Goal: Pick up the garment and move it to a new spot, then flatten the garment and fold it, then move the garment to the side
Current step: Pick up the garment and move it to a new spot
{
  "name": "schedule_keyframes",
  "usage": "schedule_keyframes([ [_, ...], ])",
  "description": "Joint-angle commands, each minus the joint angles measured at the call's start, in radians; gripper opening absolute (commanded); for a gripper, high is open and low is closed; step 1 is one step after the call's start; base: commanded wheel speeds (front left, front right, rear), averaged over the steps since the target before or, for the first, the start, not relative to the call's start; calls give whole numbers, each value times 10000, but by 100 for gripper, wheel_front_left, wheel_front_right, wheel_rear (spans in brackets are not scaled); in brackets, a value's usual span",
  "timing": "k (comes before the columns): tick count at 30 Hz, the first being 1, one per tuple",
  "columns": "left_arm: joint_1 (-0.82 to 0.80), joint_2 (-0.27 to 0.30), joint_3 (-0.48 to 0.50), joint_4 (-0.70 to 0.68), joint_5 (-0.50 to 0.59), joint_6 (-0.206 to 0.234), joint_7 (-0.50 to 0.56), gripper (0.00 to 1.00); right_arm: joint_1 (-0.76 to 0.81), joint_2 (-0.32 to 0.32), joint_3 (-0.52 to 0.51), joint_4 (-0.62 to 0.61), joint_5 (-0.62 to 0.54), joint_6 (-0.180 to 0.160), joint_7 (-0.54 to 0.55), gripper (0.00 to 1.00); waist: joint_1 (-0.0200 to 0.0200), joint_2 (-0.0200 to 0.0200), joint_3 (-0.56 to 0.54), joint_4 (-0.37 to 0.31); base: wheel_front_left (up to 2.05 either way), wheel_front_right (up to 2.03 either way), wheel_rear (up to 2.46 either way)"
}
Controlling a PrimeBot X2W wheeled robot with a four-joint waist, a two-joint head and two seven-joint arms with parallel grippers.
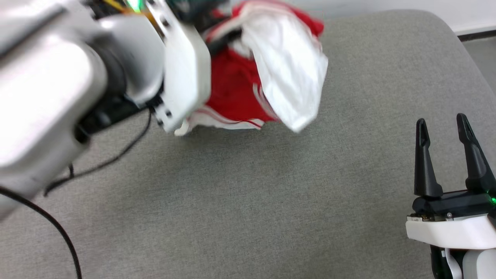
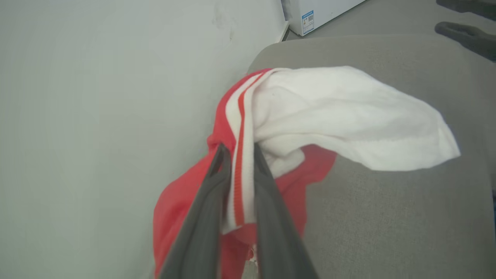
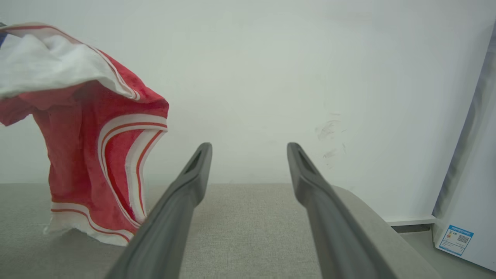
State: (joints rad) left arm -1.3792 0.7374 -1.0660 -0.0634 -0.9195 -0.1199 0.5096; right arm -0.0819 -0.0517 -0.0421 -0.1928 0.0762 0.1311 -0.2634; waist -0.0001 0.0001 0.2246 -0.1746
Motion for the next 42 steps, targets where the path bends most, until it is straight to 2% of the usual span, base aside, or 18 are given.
schedule_keyframes([
  [1,578,-133,-274,3,0,71,-166,0,-41,25,-3,-32,-36,-7,-21,100,1,-1,237,-89,0,0,0],
  [7,1499,-339,-859,443,202,112,-536,0,-253,24,7,-63,-61,-7,-19,100,1,-1,712,-159,0,0,0],
  [16,3102,-805,-1560,2342,98,64,-1363,0,-524,24,101,17,-20,-7,-21,100,1,-1,1459,-265,0,0,0],
  [22,3972,-1212,-1827,3227,91,-5,-1922,0,-568,24,77,84,-62,-7,-21,100,1,-1,1576,-248,0,0,0],
  [23,4039,-1306,-1821,3339,91,-10,-2085,38,-546,22,55,104,-94,-7,-21,100,1,-1,1529,-210,0,0,0],
  [24,3993,-1353,-1749,3407,213,19,-2331,100,-515,24,51,124,-124,-7,-21,100,1,-1,1473,-174,0,0,0],
  [30,3808,-1561,-1146,3354,574,362,-4023,100,-281,23,112,232,-262,-7,-21,100,1,-1,860,125,0,0,0],
  [35,4054,-1436,-541,2861,771,1043,-5390,100,-86,23,137,278,-355,-7,-21,100,1,-1,307,468,0,0,0],
  [37,4189,-1323,-316,2662,901,1415,-5884,100,15,23,141,301,-368,-7,-21,100,1,-1,124,611,0,0,0],
  [42,4864,-1016,139,2121,1251,2682,-7044,100,166,23,132,335,-413,-7,-21,100,1,-1,-242,959,0,0,0],
])
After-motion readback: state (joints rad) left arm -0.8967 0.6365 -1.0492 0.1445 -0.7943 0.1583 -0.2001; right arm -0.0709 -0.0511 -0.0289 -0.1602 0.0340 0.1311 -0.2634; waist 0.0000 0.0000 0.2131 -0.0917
